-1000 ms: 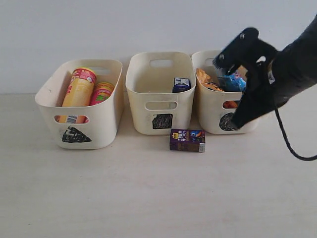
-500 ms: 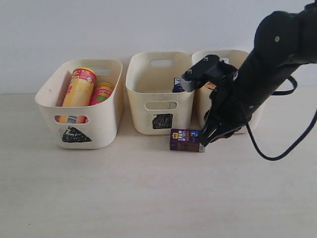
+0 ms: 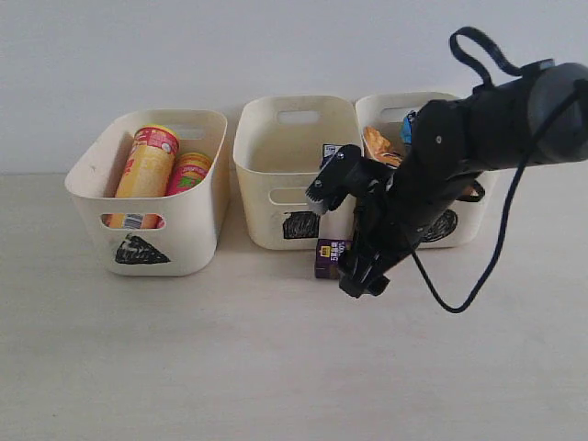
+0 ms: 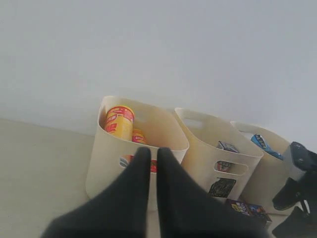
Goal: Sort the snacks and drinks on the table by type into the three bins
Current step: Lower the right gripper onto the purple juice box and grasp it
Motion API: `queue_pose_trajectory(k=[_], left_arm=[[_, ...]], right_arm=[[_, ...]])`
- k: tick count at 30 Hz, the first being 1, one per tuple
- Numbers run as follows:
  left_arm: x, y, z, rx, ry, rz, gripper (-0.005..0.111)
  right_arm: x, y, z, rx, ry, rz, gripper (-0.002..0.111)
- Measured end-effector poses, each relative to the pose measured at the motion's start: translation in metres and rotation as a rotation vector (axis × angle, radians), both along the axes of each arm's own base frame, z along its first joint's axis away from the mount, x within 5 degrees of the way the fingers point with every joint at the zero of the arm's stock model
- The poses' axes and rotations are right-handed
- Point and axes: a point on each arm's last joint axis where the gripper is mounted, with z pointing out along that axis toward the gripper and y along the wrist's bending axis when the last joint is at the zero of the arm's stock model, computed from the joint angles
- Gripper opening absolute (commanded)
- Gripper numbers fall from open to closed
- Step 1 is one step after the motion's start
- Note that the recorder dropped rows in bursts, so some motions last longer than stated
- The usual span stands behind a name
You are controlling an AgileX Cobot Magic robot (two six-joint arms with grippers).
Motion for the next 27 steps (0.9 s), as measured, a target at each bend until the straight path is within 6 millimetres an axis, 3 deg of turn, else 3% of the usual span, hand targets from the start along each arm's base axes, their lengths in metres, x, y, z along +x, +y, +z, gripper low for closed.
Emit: queue_pose_trajectory(k=[9, 27], left_arm=[[0.000, 0.000, 0.000, 0.000, 0.000, 0.000, 0.004], [0.000, 0.000, 0.000, 0.000, 0.000, 0.000, 0.004]], right_arm=[[0.020, 0.019, -0.027, -0.060, -0.058, 0.077, 0.076], [0.040, 0.029, -0.047, -0.033, -0.079, 0.031, 0.075]])
